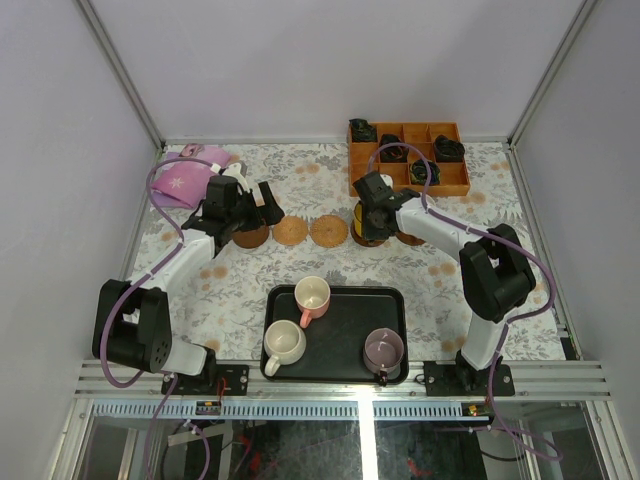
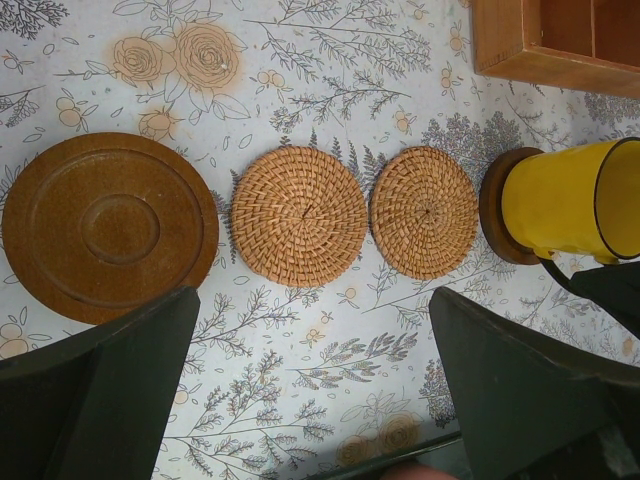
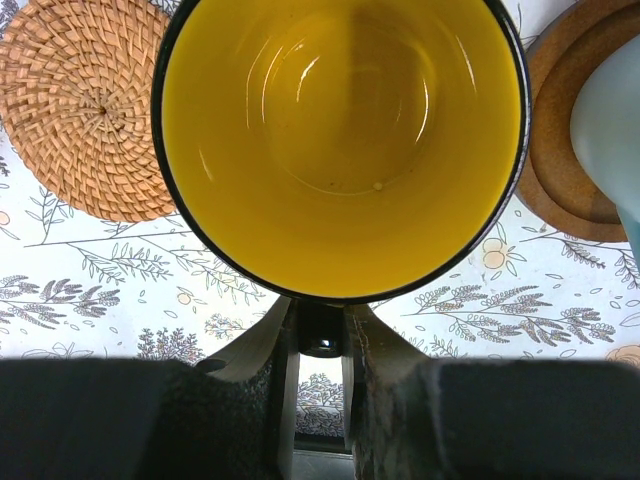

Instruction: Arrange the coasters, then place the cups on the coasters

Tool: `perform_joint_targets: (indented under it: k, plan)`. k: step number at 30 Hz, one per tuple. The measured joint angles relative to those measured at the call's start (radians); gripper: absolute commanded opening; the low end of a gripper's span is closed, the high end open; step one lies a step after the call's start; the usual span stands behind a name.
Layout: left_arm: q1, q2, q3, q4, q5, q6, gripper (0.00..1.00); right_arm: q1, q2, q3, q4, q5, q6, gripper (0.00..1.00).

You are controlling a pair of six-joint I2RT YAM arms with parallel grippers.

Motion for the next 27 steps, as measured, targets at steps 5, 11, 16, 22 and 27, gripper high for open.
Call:
perform_joint_targets:
  k: [5,11,16,22,27]
  plan:
    - [0.0,0.0,0.0,0.0,0.0,0.0,1.0,0.0,0.003,0.004,-0.001,0.001,-0.001,0.0]
    - [0.0,0.0,0.0,0.0,0.0,0.001,1.0,0.0,0.003,0.005,-0.004,0.002,0.0,0.0]
    - [0.0,0.0,0.0,0.0,0.0,0.001,1.0,0.0,0.003,0.005,-0.005,0.003,0.001,0.03]
    - [0.0,0.0,0.0,0.0,0.0,0.001,1.0,0.0,0.003,0.005,-0.005,0.003,0.002,0.28]
    - [0.0,0.0,0.0,0.0,0.0,0.002,1.0,0.0,0.002,0.005,-0.006,0.02,0.012,0.56]
